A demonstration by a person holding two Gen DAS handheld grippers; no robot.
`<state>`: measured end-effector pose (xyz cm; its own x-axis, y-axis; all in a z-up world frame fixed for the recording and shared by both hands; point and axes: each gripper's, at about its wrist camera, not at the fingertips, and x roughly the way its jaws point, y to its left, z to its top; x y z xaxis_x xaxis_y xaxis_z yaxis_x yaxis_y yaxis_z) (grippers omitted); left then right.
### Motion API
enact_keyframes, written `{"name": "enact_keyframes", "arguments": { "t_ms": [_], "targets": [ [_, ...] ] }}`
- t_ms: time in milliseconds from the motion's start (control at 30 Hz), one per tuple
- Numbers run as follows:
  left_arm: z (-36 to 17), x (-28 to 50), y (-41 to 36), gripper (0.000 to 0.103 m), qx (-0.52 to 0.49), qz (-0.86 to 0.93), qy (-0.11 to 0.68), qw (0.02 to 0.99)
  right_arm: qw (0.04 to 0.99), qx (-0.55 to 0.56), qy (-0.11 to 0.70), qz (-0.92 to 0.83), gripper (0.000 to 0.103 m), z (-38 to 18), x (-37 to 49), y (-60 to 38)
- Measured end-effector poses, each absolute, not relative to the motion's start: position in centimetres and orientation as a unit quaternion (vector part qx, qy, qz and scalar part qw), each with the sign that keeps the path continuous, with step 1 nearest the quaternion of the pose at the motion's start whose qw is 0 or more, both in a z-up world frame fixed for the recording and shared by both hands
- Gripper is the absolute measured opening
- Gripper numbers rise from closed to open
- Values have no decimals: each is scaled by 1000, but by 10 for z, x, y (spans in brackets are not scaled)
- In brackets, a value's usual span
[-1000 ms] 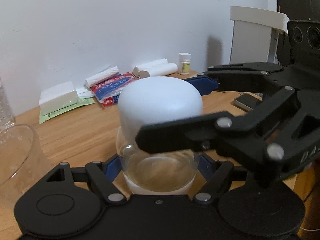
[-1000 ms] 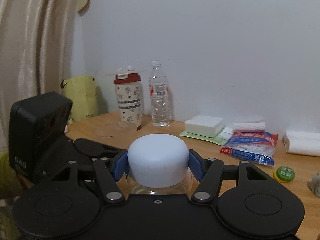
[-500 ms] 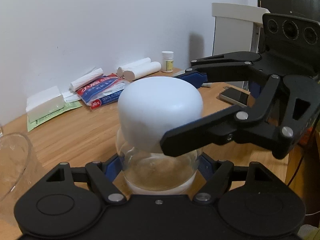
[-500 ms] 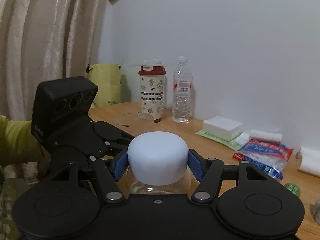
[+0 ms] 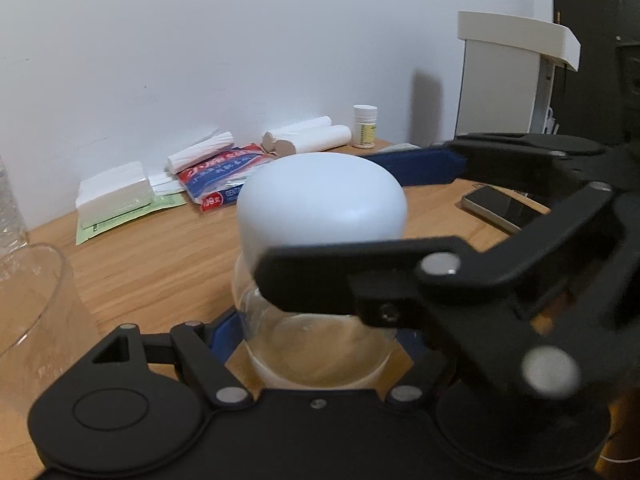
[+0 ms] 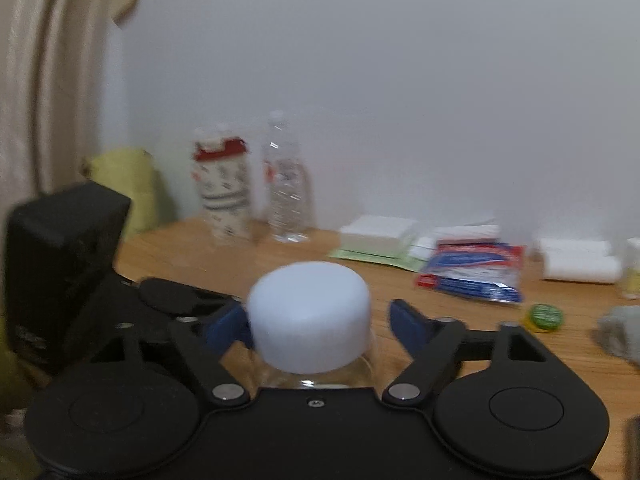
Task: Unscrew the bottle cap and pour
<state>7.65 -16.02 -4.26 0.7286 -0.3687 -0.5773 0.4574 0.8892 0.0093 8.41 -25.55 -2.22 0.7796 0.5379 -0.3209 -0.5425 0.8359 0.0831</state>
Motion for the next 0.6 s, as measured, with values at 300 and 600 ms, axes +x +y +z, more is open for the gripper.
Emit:
{"name": "enact_keyframes", "arguments": {
  "t_ms": [300,600],
  "targets": [
    [-43,70,-161,80,69,-207,290,932,949,6,167,267,77,-25,84,-249],
    [-40,66,-168,80,87,-199,281,935,951,-4,183,251,69,-23,84,-245]
  ]
}}
